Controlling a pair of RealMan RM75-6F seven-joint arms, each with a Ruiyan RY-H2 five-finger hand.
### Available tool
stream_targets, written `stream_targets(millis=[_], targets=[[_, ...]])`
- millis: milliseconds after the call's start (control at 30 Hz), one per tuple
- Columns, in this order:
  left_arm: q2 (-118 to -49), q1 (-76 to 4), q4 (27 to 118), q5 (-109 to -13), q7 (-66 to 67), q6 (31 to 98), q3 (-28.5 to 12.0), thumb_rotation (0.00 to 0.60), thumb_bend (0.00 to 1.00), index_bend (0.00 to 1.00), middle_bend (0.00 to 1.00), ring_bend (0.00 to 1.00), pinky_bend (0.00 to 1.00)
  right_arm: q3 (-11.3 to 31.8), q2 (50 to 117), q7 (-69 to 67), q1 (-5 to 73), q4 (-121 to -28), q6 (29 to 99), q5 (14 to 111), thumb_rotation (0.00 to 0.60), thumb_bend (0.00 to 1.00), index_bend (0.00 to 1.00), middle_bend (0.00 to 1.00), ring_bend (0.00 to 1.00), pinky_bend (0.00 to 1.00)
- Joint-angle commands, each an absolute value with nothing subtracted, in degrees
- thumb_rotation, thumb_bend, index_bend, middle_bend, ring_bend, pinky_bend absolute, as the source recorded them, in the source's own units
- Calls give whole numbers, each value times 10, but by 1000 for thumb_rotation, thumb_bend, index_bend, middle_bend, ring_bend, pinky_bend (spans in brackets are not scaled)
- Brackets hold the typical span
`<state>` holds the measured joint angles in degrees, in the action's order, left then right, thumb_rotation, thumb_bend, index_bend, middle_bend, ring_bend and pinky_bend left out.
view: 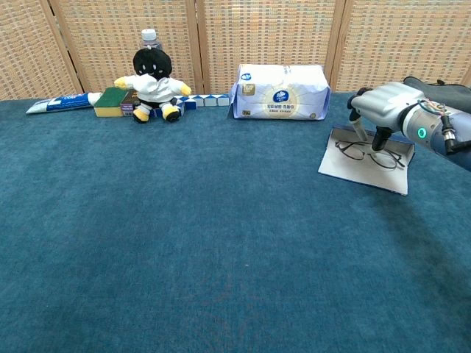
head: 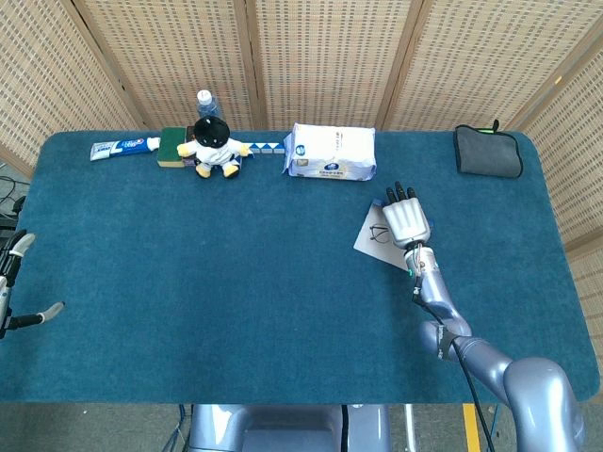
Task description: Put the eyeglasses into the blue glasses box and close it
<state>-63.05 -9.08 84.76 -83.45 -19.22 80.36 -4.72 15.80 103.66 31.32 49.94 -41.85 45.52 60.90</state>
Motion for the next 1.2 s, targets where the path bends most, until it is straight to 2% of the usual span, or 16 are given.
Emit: stream_targets(millis=[33,100,267,467,700,1200], targets=[[-630,-91,847,-835,-193,804,-47,600,0,0,0,0,0,155,1046,292,501,-402,466,623,600,287,481,117,14,167],[-630,-91,847,-835,-194,804,-47,600,0,0,0,0,0,154,1051,283,502,-391,467,627,600,252,420,98,14,167],[-630,-91,847,-836,-194,804,-47,600,0,0,0,0,0,154,1063,265,503,-367,468,633,600,193,194,17,14,167],[-631,-92,846,-839,-196,804,-46,600,0,0,0,0,0,156,1075,239,505,-341,471,639,600,156,13,0,3,167],[-631,-92,845,-837,-198,803,-46,600,0,0,0,0,0,180,1094,201,519,-311,458,627,600,156,0,0,0,167],[-630,-93,841,-829,-207,801,-51,600,0,0,0,0,0,220,1148,194,551,-182,423,593,600,182,0,0,0,167]])
